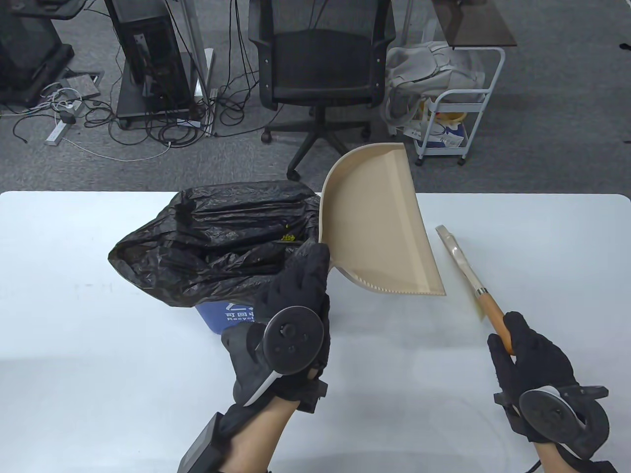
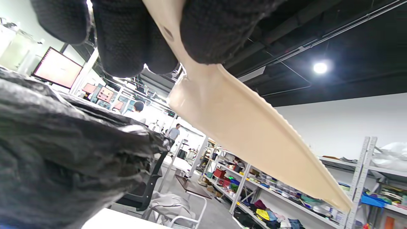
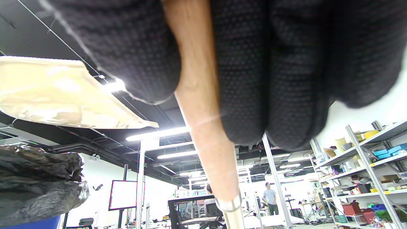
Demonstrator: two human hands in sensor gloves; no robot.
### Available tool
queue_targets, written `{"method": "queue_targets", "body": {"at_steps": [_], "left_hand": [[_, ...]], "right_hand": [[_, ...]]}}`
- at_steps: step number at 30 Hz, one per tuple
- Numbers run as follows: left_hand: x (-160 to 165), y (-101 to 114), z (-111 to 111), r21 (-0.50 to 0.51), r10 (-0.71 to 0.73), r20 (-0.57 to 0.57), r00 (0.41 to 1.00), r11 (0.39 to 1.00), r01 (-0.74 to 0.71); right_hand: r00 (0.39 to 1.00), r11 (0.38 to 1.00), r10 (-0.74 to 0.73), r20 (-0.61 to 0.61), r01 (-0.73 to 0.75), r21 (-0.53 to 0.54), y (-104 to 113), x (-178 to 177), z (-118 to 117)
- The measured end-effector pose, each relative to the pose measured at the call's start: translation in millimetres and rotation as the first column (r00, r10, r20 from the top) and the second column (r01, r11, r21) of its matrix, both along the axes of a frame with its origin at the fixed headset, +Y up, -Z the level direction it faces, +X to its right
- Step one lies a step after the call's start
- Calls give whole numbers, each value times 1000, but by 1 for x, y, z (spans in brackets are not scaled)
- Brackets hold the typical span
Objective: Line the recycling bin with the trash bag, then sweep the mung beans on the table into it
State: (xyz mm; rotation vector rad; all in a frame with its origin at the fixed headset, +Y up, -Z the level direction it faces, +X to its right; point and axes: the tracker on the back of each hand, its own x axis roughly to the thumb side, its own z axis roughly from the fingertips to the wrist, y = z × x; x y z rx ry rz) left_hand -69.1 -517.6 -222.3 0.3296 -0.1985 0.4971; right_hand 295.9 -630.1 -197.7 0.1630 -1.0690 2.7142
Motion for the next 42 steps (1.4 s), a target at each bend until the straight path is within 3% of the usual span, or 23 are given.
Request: {"method": "queue_targets", "body": {"at_steps": [8, 17, 28, 35, 42], "left_hand": [[13, -30, 17, -1, 7, 68, 998, 1000, -7], [18, -70, 22, -22, 24, 89, 996, 1000, -22], [20, -121, 5, -95, 68, 87, 994, 994, -59], [24, -165, -8, -141, 158, 114, 981, 980, -142], [19, -179, -14, -155, 141, 109, 984, 980, -124]], "right_hand": [[1000, 1000, -23, 6, 23, -2, 1, 5, -1], [1000, 1000, -25, 5, 25, -3, 1, 6, -1], [1000, 1000, -16, 4, 16, -2, 1, 4, -1], [1000, 1000, -8, 3, 8, -2, 0, 3, -1], [999, 999, 41, -5, -41, -8, -4, -7, -1]]}}
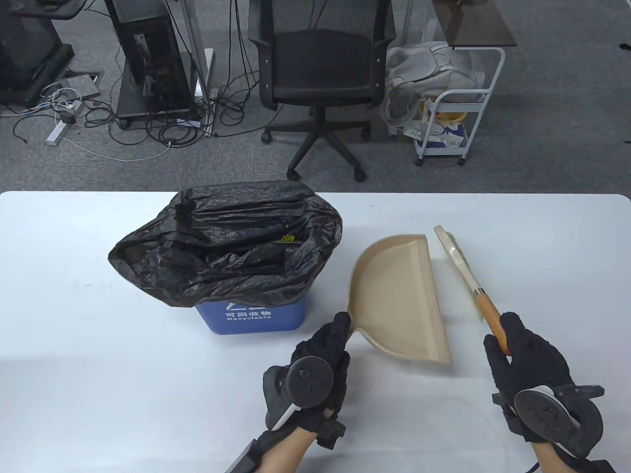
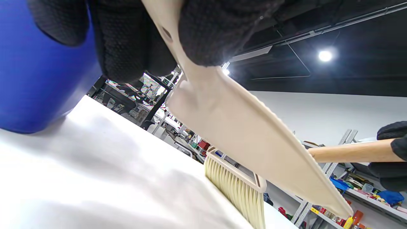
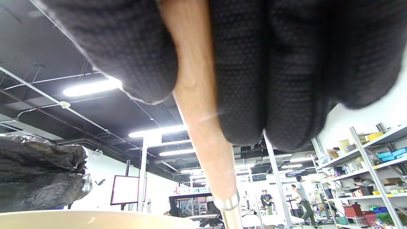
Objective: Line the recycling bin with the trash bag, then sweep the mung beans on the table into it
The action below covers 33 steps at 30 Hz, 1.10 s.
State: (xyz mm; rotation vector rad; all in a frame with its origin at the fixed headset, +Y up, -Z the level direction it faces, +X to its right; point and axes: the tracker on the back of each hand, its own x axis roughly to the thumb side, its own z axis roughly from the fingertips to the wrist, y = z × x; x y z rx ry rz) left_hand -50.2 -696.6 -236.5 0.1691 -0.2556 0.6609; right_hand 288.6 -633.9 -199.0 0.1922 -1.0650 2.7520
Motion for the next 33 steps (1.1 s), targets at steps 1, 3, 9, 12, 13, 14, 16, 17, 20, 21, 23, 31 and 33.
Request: {"method": "queue_targets", "body": {"at_steps": [1, 3, 9, 12, 13, 14, 16, 17, 20, 21, 23, 31, 33], "left_hand": [[-1, -2, -1, -3, -2, -1, 1000, 1000, 2], [-4, -7, -6, -12, -9, -11, 1000, 1000, 9], [-12, -15, -15, -20, -17, -41, 999, 1000, 16], [-16, -17, -17, -33, 0, -40, 999, 999, -1], [-16, -18, -17, -37, 12, -39, 999, 999, -13], [-17, -18, -17, -42, 15, -37, 999, 999, -17], [-16, -18, -17, -44, 16, -34, 999, 999, -17], [-16, -18, -17, -45, 18, -31, 999, 999, -20], [-16, -18, -16, -43, 18, -24, 1000, 999, -19], [-16, -17, -16, -41, 21, -23, 1000, 999, -21], [-17, -17, -15, -37, 27, -21, 999, 999, -27], [-21, -16, -14, -43, 34, -34, 999, 998, -35], [-21, -16, -15, -45, 33, -37, 999, 998, -35]], "right_hand": [[1000, 1000, 5, -1, -5, -2, -1, -1, 0], [1000, 1000, 16, -4, -16, -9, -3, -5, 0], [1000, 1000, 15, -23, -16, -25, -9, -12, -2], [999, 1000, 21, -32, -21, -18, -10, -14, -2], [999, 1000, 21, -37, -21, -17, -10, -14, -2], [999, 999, 25, -37, -25, -19, -10, -14, -2], [998, 999, 39, -47, -40, -23, -8, -16, -2], [998, 999, 47, -49, -48, -24, -8, -16, -2], [993, 994, 110, -52, -110, -3, -5, -21, -2], [990, 991, 133, -50, -133, 7, -4, -23, -3], [985, 986, 167, -46, -166, 11, -2, -26, -5], [933, 934, 358, 44, -358, -9, 6, -34, -23], [923, 926, 379, 72, -378, -28, 5, -33, -28]]}}
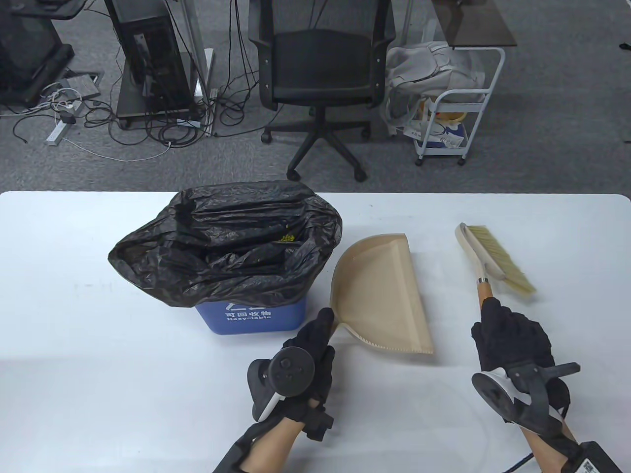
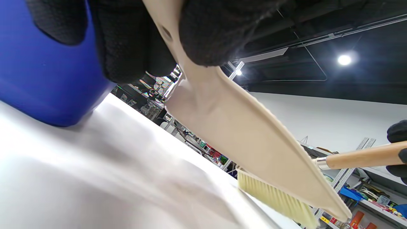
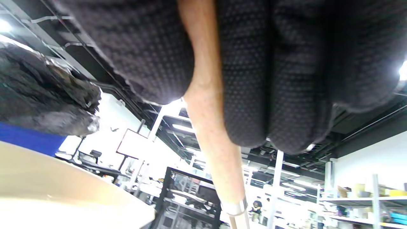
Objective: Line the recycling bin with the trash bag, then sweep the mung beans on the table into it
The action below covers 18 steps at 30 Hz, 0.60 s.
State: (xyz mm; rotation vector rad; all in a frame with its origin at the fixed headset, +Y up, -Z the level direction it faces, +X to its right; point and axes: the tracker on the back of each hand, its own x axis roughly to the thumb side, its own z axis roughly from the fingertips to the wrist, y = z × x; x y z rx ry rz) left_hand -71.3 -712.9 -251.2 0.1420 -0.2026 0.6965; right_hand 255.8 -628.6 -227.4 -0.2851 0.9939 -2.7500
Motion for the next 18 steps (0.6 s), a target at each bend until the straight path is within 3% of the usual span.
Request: {"method": "queue_targets", "body": {"at_steps": [18], "left_hand": [[-3, 2, 2, -7, 7, -11, 1000, 1000, -7]], "right_hand": [[941, 980, 61, 334, 7, -198, -64, 15, -33]]}}
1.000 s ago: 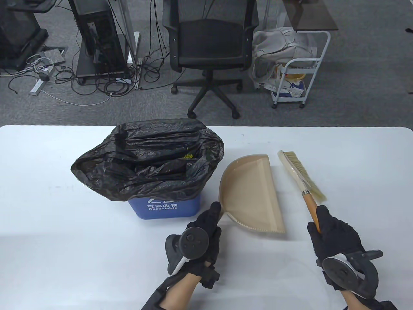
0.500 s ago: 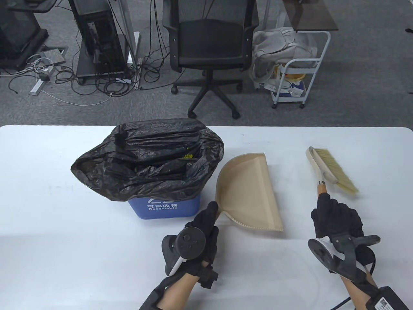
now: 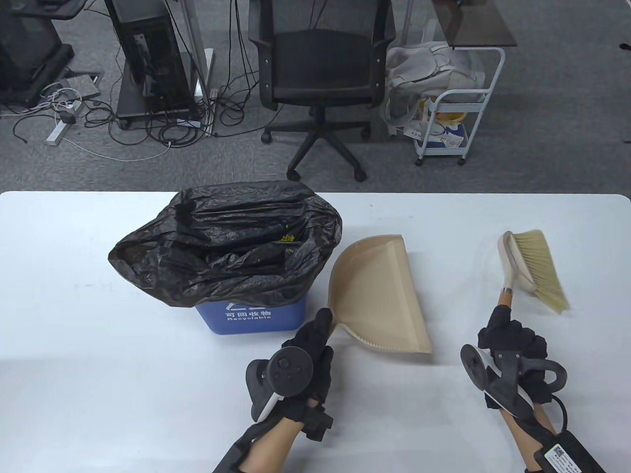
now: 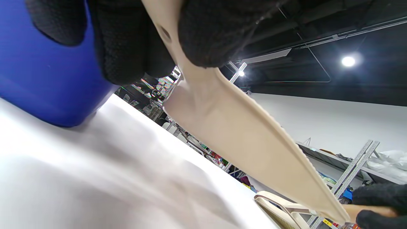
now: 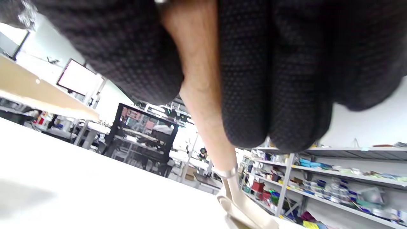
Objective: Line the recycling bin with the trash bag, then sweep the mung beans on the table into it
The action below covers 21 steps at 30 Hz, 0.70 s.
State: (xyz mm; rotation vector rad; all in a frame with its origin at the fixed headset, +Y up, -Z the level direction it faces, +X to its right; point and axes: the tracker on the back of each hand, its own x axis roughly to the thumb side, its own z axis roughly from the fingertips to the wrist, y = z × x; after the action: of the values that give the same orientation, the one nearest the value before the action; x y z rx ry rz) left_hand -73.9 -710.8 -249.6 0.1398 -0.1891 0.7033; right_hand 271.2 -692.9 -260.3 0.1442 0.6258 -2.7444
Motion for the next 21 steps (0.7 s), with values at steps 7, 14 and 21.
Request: {"method": "queue_targets", "body": {"at_steps": [7, 14, 21], "left_hand": [[0, 0, 1, -11, 3, -10, 1000, 1000, -3], [0, -2, 2, -30, 2, -17, 1000, 1000, -3], [-2, -2, 1, -38, 2, -33, 999, 999, -3]], "right_hand": [[980, 957, -160, 118, 183, -226, -18, 15, -9], [933, 854, -265, 244, 344, -391, -44, 36, -19], [921, 833, -262, 289, 367, -414, -56, 44, -22]]}}
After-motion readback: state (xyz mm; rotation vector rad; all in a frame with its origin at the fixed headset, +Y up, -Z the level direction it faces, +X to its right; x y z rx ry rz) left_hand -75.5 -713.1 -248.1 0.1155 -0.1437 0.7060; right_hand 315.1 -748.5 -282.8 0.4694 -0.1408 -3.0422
